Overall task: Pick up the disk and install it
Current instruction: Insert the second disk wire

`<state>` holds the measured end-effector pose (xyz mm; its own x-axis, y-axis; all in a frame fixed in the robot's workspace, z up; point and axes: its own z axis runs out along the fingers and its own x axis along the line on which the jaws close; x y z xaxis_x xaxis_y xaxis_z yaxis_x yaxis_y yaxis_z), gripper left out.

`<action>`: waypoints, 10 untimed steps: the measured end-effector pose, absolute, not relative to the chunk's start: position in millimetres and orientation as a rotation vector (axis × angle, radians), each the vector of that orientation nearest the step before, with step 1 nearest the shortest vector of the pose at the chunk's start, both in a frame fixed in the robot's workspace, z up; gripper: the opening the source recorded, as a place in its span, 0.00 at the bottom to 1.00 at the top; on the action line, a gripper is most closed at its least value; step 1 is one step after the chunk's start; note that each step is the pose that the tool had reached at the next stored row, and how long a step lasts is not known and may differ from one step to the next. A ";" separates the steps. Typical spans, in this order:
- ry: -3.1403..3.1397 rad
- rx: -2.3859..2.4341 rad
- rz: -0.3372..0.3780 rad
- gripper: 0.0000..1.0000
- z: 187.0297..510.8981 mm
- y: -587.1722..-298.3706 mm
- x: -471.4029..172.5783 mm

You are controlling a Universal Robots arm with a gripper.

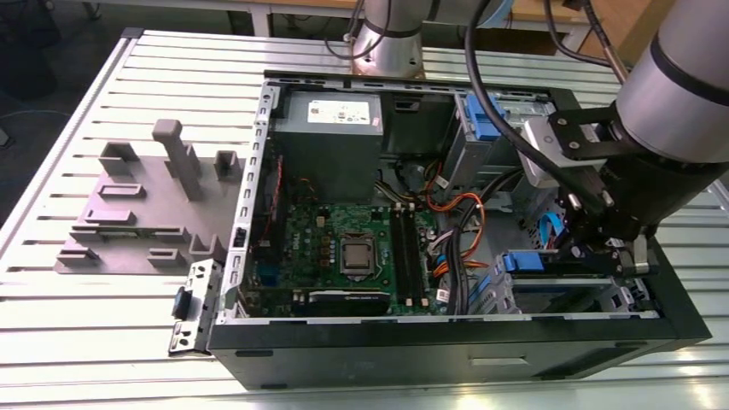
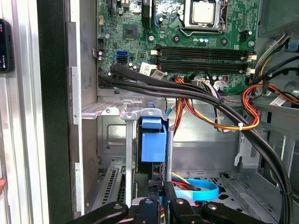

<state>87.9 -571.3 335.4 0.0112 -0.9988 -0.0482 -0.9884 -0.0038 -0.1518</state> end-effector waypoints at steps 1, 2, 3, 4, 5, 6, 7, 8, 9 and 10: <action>2.111 -2.126 -0.108 0.16 335.4 -571.9 87.9; 2.109 -2.125 -0.104 0.16 335.3 -572.6 87.9; 2.107 -2.122 -0.098 0.16 335.2 -573.2 87.9; 2.105 -2.118 -0.091 0.16 335.2 -573.6 87.9; 2.102 -2.114 -0.084 0.16 335.1 -574.0 87.9; 2.100 -2.112 -0.080 0.16 335.0 -574.5 87.9; 2.100 -2.111 -0.079 0.16 334.9 -575.0 87.9; 2.100 -2.111 -0.079 0.16 334.8 -575.4 87.9; 2.100 -2.111 -0.079 0.16 334.7 -575.7 87.9; 2.100 -2.111 -0.079 0.16 334.5 -575.9 87.9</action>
